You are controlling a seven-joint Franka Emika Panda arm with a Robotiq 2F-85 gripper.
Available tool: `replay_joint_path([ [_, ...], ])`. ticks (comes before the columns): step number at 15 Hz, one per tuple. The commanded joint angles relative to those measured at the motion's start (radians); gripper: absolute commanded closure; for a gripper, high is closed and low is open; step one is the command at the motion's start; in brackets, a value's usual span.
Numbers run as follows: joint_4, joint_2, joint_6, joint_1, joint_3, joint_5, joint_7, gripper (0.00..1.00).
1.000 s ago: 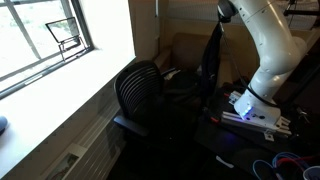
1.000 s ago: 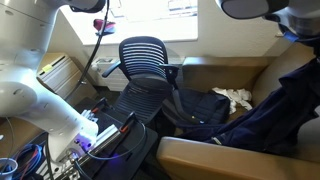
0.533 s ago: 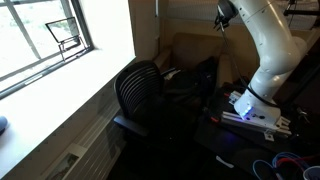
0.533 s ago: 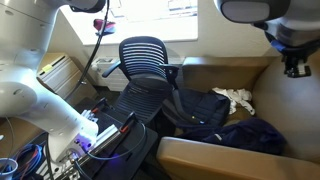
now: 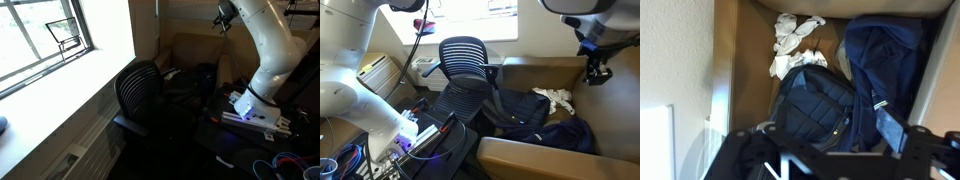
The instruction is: Move the clothes on the black chair to the brown chair and then move the bag from the brown chair to the black
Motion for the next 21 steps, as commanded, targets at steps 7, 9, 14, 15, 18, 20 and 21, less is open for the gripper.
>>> replay_joint_path([
  [7,-0.176,-0.3,0.053,0.141,0.309,-0.367,-0.06,0.0],
  [9,-0.203,-0.353,0.047,0.16,0.385,-0.468,-0.069,0.0],
  [14,-0.162,-0.373,0.051,0.083,0.539,-0.598,-0.034,0.0],
  [15,-0.164,-0.377,0.051,0.079,0.54,-0.6,-0.045,0.0],
  [18,-0.209,-0.368,0.038,0.077,0.627,-0.744,-0.08,0.0],
  [20,-0.207,-0.336,0.003,0.04,0.719,-0.811,-0.083,0.0],
  [21,-0.208,-0.325,-0.018,0.019,0.763,-0.83,-0.085,0.0],
])
